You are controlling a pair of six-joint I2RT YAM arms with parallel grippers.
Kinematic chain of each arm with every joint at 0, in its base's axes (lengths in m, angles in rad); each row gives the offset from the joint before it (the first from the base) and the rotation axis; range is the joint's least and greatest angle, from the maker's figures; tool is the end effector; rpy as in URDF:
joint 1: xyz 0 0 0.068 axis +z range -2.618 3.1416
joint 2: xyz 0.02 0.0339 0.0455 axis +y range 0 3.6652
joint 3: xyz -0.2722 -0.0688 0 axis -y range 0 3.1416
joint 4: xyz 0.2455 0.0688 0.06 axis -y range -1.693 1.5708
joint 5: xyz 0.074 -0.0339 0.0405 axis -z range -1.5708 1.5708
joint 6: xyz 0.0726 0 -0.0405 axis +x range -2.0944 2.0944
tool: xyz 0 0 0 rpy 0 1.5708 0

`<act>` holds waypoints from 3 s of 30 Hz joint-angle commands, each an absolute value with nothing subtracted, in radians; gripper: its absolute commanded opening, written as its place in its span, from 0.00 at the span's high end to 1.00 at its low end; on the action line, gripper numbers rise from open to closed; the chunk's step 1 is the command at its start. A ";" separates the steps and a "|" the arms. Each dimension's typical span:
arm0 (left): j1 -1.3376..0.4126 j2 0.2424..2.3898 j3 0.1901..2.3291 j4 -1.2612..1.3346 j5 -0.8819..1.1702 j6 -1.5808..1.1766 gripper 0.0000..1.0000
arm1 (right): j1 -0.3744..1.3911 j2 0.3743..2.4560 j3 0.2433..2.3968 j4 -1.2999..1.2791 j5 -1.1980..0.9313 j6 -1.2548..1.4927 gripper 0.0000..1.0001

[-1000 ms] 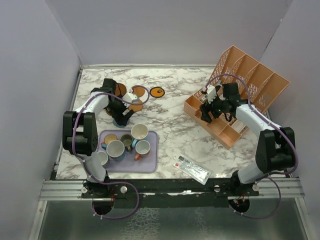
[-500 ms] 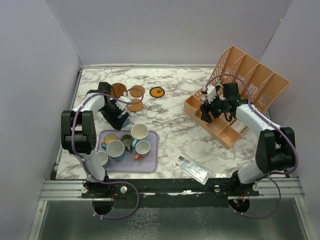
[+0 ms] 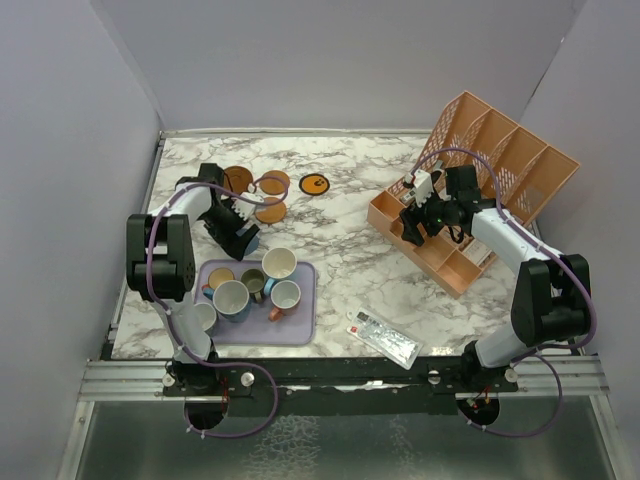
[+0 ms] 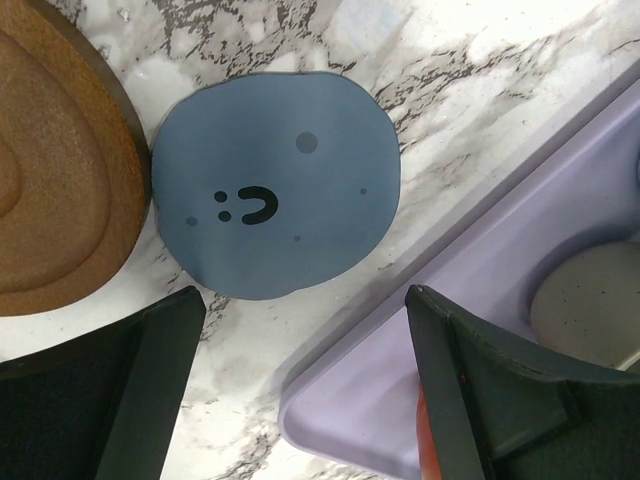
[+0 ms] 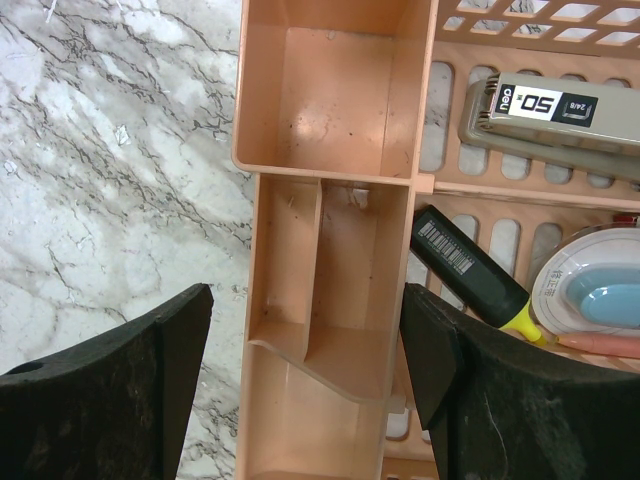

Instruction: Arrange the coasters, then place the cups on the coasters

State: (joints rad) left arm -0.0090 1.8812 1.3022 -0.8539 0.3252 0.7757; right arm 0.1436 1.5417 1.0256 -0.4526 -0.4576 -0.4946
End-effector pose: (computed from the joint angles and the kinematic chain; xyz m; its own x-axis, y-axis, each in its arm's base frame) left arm 0.3609 -0.0264 0.1471 -0.6704 0.6696 -0.3197 0.7310 0.6700 -0.1297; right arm 0.3260 0.0795 0.2020 -0.5394 -0.5083 -0.6713 -0.7181 0.6940 0.0516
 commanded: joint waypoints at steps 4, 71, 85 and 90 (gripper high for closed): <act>-0.069 1.912 1.281 -0.793 0.393 0.834 0.18 | 0.140 1.545 1.057 -0.460 -0.487 -0.497 0.25; 0.015 1.741 1.214 -0.668 0.315 0.680 0.05 | 0.141 1.559 1.064 -0.474 -0.499 -0.506 0.25; 0.017 1.827 1.192 -0.667 0.328 0.668 0.06 | 0.141 1.564 1.068 -0.480 -0.504 -0.506 0.24; 0.015 1.870 1.222 -0.655 0.342 0.669 0.06 | 0.141 1.562 1.066 -0.478 -0.500 -0.506 0.24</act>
State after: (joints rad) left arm 0.0135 1.8271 1.2003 -0.6575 0.3229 0.6750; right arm 0.1436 1.5593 1.0424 -0.4702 -0.4725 -0.5018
